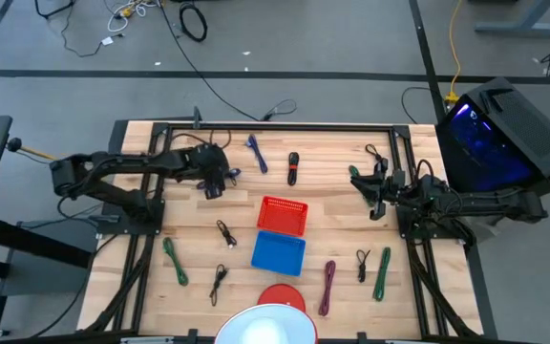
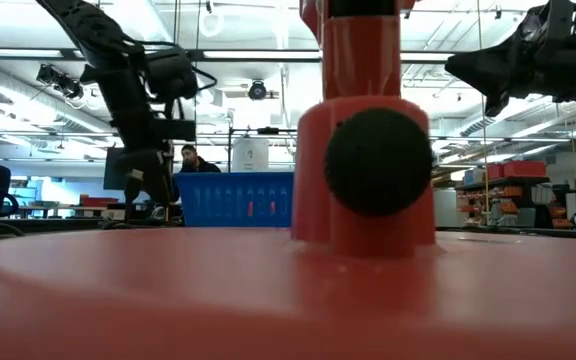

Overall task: Pick & Place USB Port
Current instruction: Put the small black USB cable into the blue bin

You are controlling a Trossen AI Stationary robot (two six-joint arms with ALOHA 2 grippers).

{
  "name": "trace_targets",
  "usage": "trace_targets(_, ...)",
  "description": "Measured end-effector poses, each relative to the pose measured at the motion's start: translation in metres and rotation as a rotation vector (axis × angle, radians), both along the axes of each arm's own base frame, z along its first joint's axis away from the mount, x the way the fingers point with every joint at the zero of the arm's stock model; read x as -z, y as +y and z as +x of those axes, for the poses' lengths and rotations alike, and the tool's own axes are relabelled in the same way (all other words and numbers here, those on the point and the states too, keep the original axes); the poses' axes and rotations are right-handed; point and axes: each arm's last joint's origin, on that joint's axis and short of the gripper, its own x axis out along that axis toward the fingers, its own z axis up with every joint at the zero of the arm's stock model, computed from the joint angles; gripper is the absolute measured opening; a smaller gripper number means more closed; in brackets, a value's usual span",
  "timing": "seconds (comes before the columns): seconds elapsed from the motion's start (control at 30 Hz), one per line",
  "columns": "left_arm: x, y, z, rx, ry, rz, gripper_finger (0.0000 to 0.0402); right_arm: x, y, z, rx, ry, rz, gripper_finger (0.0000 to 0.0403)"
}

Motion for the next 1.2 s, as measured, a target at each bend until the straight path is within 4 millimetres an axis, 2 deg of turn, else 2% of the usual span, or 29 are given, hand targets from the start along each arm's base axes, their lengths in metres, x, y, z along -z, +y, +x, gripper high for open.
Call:
trace_targets(0.17,0.002,-0.012,0.014,0.209,0.058,0.015,0.0211,0.001,0.0,0.001,0.001,0.011,0.001,0.0049)
trace_targets(0.33,0.004,-0.018,0.022,0.278,0.107,0.115,0.0201,0.001,0.0,0.001,0.002,0.014,0.001,0.0049)
trace_targets(1.0,0.023,0.0,0.035,0.222,0.083,0.136,0.0194,0.001,0.0,0.001,0.002,0.008,-0.001,0.0049)
trace_targets(1.1,0.026,0.004,0.033,0.189,0.089,0.123,0.0169,0.001,0.0,0.001,0.002,0.004,-0.002,0.0049)
trace_targets(1.2,0.029,0.007,0.033,0.166,0.081,0.105,0.011,0.001,0.0,0.001,0.002,0.007,-0.001,0.0049)
